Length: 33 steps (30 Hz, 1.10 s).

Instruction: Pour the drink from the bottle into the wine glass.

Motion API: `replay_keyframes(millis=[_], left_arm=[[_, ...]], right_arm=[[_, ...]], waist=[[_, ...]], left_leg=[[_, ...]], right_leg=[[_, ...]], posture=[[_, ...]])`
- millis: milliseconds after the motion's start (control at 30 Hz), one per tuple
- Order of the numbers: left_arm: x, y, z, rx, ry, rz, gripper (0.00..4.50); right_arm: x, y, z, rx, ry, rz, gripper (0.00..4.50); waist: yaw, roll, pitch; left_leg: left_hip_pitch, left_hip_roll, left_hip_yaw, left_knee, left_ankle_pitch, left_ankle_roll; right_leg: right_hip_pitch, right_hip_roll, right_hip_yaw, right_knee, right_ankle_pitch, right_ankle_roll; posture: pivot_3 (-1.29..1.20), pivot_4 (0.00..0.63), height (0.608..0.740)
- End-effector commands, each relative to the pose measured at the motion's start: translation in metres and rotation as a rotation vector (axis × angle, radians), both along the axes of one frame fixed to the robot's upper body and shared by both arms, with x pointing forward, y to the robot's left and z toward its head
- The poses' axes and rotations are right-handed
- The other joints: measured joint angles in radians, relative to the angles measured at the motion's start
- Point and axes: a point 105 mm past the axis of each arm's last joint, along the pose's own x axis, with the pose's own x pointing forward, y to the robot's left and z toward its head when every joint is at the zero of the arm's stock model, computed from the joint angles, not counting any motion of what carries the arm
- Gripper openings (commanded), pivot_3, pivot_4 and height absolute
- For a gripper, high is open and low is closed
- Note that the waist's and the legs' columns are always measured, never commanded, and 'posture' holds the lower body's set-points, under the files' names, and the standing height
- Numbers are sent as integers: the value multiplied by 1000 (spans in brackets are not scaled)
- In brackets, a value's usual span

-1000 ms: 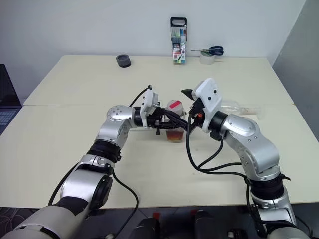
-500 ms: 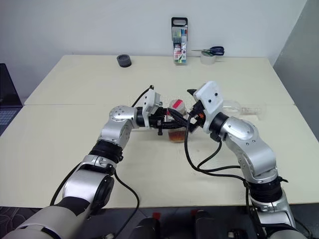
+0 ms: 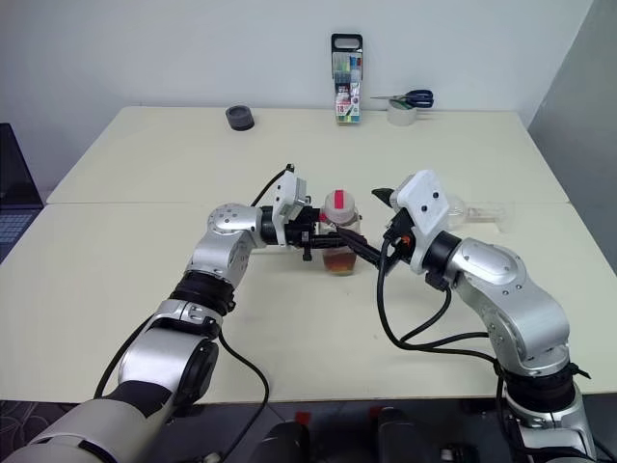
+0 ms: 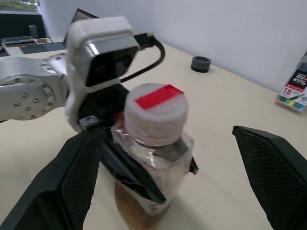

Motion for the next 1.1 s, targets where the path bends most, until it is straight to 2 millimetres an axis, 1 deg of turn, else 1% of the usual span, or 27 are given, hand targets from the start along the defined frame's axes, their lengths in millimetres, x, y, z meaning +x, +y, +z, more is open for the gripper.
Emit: replay_keyframes(millis=[33, 267, 500, 733, 867, 1000, 1100], left_arm=[[1, 2, 23, -46, -46, -14, 1652], [0, 1, 23, -47, -45, -28, 1652], [-2, 0, 23, -43, -42, -42, 1652], [-3, 1, 20, -37, -41, -43, 1652], [-2, 2, 20, -38, -41, -41, 1652], [-2, 3, 21, -39, -42, -37, 1651], [-1, 3, 21, -39, -42, -36, 1650]], right_arm=[[-1, 11, 22, 27, -97, -7, 4500], [13, 18, 22, 30, -119, -58, 4500], [20, 12, 21, 26, -120, -97, 4500], [18, -1, 22, 38, -117, -117, 4500], [17, -8, 19, 15, -108, -127, 4500], [14, -12, 17, -2, -102, -124, 4500], [8, -10, 18, -4, -98, -95, 4500]], waist=[[-1, 0, 0], [1, 0, 0], [1, 0, 0], [1, 0, 0], [1, 0, 0], [2, 0, 0], [2, 0, 0]], left_leg=[[0, 0, 0, 0, 0, 0], [0, 0, 0, 0, 0, 0], [0, 0, -1, 0, 0, 0], [0, 0, 0, 0, 0, 0], [0, 0, 0, 0, 0, 0], [0, 0, 0, 0, 0, 0], [0, 0, 0, 0, 0, 0]], right_leg=[[0, 0, 0, 0, 0, 0], [0, 0, 0, 0, 0, 0], [0, 0, 0, 0, 0, 0], [0, 0, 0, 0, 0, 0], [0, 0, 0, 0, 0, 0], [0, 0, 0, 0, 0, 0], [0, 0, 0, 0, 0, 0]], posture=[[0, 150, 740], [0, 150, 740], [0, 150, 740], [0, 150, 740], [0, 150, 740], [0, 150, 740], [0, 150, 740]])
